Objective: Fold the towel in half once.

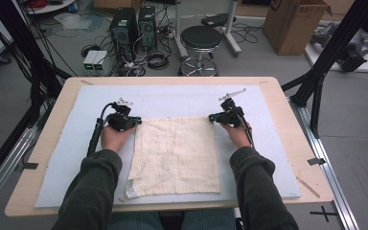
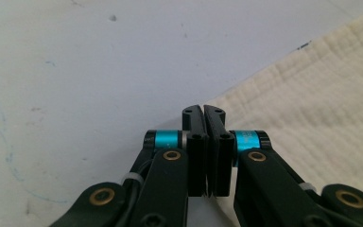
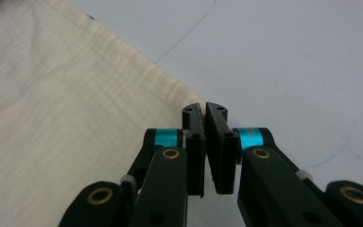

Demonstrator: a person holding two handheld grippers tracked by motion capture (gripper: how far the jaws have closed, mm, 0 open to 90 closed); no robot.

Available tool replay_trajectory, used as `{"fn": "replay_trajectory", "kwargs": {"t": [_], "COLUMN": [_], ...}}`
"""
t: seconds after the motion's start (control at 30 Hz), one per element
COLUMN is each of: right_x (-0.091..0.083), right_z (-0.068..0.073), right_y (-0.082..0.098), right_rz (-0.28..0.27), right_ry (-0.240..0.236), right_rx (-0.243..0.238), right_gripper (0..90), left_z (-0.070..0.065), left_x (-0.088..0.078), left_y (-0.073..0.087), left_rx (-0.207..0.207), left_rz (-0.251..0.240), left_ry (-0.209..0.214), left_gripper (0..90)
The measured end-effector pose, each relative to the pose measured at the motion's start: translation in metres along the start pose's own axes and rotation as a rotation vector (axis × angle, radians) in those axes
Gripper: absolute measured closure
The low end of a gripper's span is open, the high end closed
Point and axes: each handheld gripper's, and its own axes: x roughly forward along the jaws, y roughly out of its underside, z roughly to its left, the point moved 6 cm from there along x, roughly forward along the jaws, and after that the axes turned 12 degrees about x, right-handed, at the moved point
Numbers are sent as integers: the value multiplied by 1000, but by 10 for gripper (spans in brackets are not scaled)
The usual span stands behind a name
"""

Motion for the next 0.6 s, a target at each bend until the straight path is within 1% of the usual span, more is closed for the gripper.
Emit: {"fn": "replay_trajectory", "kwargs": {"t": [0.03, 0.07, 0.13, 0.23, 0.27, 0.33, 0.43, 0.53, 0.57, 0.6], "right_x": [-1, -3, -4, -8, -10, -13, -21, -29, -31, -33], "right_z": [1, 3, 4, 6, 6, 7, 9, 15, 16, 17], "right_y": [-3, -5, -8, -11, -11, -12, -13, -14, -14, -13], "right_rz": [-15, -16, -25, -42, -49, -59, -89, -101, -103, -101], "right_ry": [1, -1, -1, -13, -19, -35, -89, -106, -107, -103], "right_rx": [-13, -5, -21, -16, -16, -9, 17, 6, -1, -8], "right_gripper": [863, 863, 863, 863, 863, 863, 863, 863, 863, 863], "left_z": [1, 2, 5, 7, 8, 7, 4, 1, -1, -3], "left_x": [-2, -4, -8, -14, -17, -21, -27, -34, -36, -38], "left_y": [-1, -3, -5, -8, -10, -12, -15, -17, -18, -18], "left_rx": [-2, -5, -19, -31, -26, -33, -20, -7, 9, 15], "left_rz": [-12, -20, -39, -68, -77, -101, -112, -119, -114, -119], "left_ry": [-2, -4, -5, -3, 0, 9, 23, 29, 30, 31], "left_gripper": [878, 878, 878, 878, 878, 878, 878, 878, 878, 878]}}
